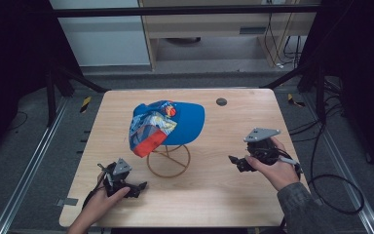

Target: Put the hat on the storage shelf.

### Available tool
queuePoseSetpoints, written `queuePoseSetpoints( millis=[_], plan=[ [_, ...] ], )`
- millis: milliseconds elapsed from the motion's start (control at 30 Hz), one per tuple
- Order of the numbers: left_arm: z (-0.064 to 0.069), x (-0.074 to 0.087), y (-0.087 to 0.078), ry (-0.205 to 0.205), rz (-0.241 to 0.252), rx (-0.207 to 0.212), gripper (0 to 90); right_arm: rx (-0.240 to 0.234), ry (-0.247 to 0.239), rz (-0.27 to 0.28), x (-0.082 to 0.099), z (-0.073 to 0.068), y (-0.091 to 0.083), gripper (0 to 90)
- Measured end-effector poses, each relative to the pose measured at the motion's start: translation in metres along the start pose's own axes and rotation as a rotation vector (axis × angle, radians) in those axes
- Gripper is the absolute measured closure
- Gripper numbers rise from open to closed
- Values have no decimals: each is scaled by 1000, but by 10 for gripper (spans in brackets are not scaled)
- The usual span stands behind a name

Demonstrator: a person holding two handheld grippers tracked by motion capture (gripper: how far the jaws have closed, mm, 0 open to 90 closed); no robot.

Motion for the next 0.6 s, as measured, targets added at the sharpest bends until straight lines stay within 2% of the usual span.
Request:
queuePoseSetpoints(
  millis=[200,600],
  plan=[
    [0,0,0,-1,1,-1,0,-4,16,-15,18,-2,15,120],
    [0,0,0,2,-3,-1,0,-10,51,-33,44,-6,37,122]
  ],
)
Point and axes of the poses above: each handheld gripper's, and its own axes: y roughly forward along the jaws, x roughly out of its underside, z roughly to its right, the point moved 9 cm from there along y, roughly forward along the jaws, and after that the axes turned 4 degrees about y, right-handed, at the moved point
